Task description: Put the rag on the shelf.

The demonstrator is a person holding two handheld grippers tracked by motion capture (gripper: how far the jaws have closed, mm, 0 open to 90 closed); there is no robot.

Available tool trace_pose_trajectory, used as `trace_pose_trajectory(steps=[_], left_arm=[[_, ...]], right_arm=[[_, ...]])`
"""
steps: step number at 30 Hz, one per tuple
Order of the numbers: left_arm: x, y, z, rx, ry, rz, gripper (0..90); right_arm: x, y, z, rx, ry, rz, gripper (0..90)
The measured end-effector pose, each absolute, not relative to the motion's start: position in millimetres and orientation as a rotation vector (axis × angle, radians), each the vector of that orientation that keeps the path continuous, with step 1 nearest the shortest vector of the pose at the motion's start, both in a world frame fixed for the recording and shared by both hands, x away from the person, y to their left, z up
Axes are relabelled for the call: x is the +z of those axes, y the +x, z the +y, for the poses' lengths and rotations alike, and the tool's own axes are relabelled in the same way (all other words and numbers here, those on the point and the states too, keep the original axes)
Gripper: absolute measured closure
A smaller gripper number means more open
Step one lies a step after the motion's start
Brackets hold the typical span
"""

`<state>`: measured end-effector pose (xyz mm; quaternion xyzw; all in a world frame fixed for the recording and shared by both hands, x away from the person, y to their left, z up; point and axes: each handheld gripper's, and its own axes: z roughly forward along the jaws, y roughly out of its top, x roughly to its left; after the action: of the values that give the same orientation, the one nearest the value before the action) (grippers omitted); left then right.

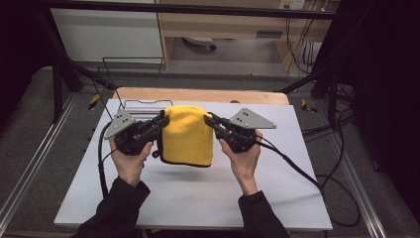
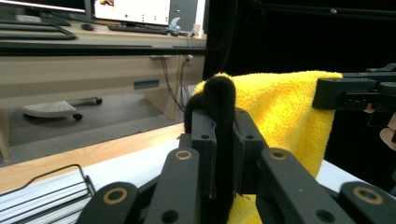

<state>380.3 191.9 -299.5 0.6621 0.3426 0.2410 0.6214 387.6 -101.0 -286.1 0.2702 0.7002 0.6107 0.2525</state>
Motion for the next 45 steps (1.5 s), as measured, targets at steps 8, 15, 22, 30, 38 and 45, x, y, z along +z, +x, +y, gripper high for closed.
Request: trace_pose_trajectory(steps=[8, 15, 22, 30, 38, 45], left_arm=[[-292.2, 378.2, 213.1, 0.598, 1.488, 0.801, 81.7], [-284.9, 379.8, 227.2, 0.643, 1.457, 0.815, 81.8], [-278.7, 384.7, 239.3, 0.656, 1.417, 0.829, 81.8], [-272.5, 390.5, 250.1, 0.672, 1.376, 0.836, 81.8], [-262.5, 395.3, 260.0, 0.701, 1.343, 0.835, 81.8], [-251.7, 399.4, 269.4, 0.724, 1.319, 0.837, 81.9]], right_arm=[[-279.5, 392.7, -82.0, 1.684, 0.707, 1.9, 83.2], [-272.0, 398.3, -63.9, 1.694, 0.68, 1.886, 83.2], [-264.3, 405.8, -49.3, 1.709, 0.661, 1.88, 83.2], [-255.0, 416.1, -36.0, 1.718, 0.648, 1.861, 83.2], [-244.0, 424.4, -22.6, 1.741, 0.633, 1.83, 83.2], [-235.9, 428.9, -13.2, 1.75, 0.619, 1.817, 83.2]])
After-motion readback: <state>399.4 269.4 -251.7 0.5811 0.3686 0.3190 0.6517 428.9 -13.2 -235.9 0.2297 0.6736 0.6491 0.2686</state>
